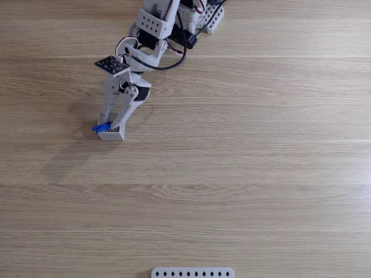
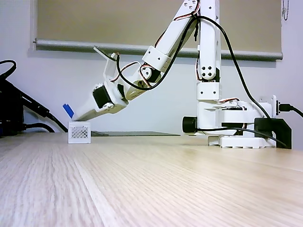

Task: Grasp a peg and put it in the crate.

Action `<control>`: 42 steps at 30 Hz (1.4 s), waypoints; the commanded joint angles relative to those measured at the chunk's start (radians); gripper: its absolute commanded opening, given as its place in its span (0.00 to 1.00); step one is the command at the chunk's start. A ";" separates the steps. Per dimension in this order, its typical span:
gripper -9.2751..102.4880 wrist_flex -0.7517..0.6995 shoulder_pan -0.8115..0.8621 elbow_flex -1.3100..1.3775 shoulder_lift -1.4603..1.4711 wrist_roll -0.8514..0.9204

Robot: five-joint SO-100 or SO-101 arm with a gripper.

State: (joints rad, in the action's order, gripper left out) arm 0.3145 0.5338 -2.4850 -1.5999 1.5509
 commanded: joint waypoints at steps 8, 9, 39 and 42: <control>0.24 -0.012 0.003 0.020 -0.091 0.006; 0.26 -0.012 0.003 0.023 -0.095 0.006; 0.09 -1.238 -0.569 -0.063 -1.134 -1.246; 0.09 -1.430 -0.569 -0.080 -1.213 -1.428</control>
State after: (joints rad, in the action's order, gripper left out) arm -0.9572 -0.0230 -2.5802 -2.7075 0.3543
